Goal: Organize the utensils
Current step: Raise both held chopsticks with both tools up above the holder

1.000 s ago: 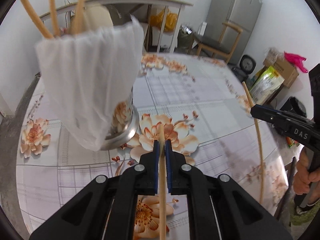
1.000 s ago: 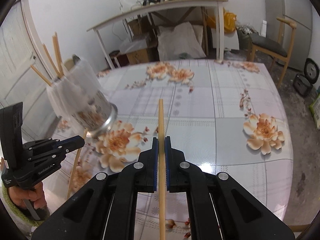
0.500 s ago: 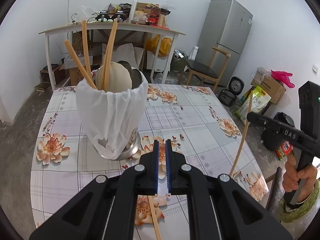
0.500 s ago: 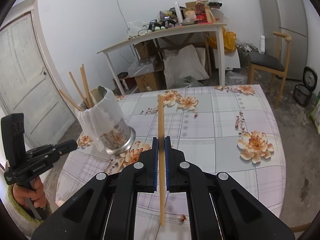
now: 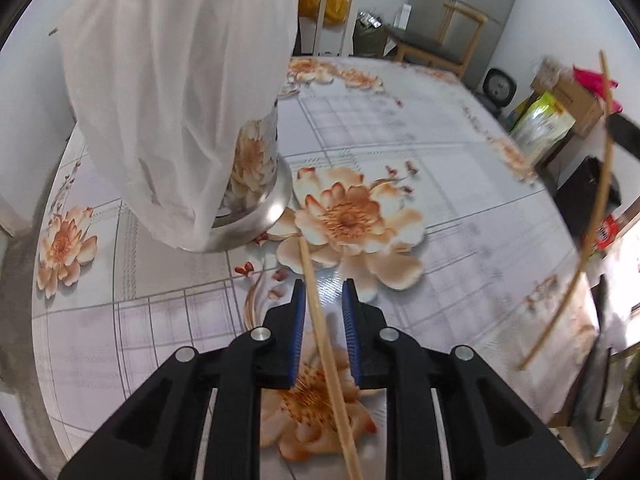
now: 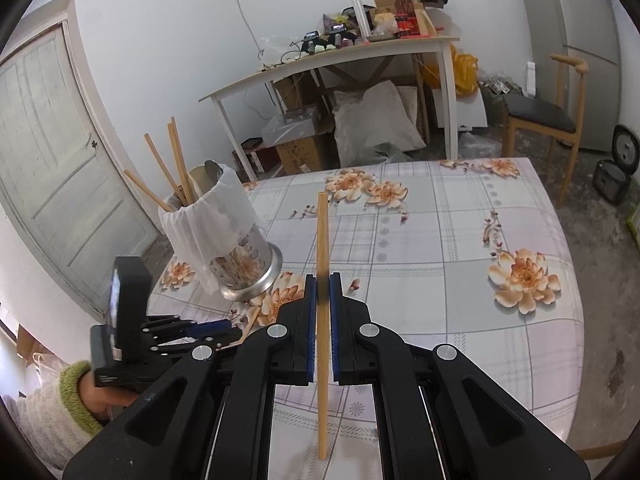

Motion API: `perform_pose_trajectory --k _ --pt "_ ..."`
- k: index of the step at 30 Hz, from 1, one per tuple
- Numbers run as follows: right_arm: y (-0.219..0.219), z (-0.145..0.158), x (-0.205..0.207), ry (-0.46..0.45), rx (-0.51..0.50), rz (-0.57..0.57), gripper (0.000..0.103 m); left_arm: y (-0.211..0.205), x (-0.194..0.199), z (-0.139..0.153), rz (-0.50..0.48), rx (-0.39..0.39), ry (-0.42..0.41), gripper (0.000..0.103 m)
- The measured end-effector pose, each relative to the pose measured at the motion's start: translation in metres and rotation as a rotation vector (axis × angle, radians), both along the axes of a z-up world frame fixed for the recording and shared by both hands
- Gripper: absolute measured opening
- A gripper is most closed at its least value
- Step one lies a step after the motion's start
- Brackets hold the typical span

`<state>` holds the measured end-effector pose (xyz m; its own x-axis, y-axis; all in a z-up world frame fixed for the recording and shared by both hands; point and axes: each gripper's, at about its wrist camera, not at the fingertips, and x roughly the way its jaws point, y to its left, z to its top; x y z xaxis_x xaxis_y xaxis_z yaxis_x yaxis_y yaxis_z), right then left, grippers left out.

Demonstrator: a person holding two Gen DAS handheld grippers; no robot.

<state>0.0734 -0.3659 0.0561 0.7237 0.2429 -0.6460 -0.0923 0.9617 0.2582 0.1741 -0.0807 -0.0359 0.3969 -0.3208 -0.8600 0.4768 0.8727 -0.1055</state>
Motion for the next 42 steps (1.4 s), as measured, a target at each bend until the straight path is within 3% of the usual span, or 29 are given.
perform_pose_trajectory --k 6,10,12,20,25,30,35,42 --pt "-0.003 -0.004 0.005 0.01 0.007 0.003 0.004 -0.011 0.01 -0.017 0.003 0.06 0.024 0.018" --pt "-0.005 -0.006 0.006 0.013 0.013 0.002 0.004 -0.017 0.009 -0.018 0.0 0.091 -0.017 0.017" --pt "-0.007 -0.006 0.007 0.013 0.019 0.001 0.004 -0.019 0.011 -0.02 0.007 0.115 -0.046 0.01" --pt "-0.008 -0.006 0.007 0.009 0.021 0.0 0.004 -0.008 0.007 -0.012 0.043 0.049 -0.078 0.006" --pt "-0.008 0.0 0.002 -0.011 0.026 -0.007 0.004 0.008 -0.007 0.017 0.044 -0.031 -0.138 0.006" --pt "-0.007 0.013 -0.007 -0.048 0.04 -0.008 0.004 0.033 -0.029 0.062 0.051 -0.161 -0.207 0.006" --pt "-0.005 0.028 -0.018 -0.097 0.044 -0.007 0.004 0.062 -0.054 0.116 0.057 -0.274 -0.334 0.006" --pt "-0.004 0.041 -0.021 -0.137 0.05 -0.006 0.004 0.095 -0.058 0.184 0.101 -0.386 -0.477 0.006"
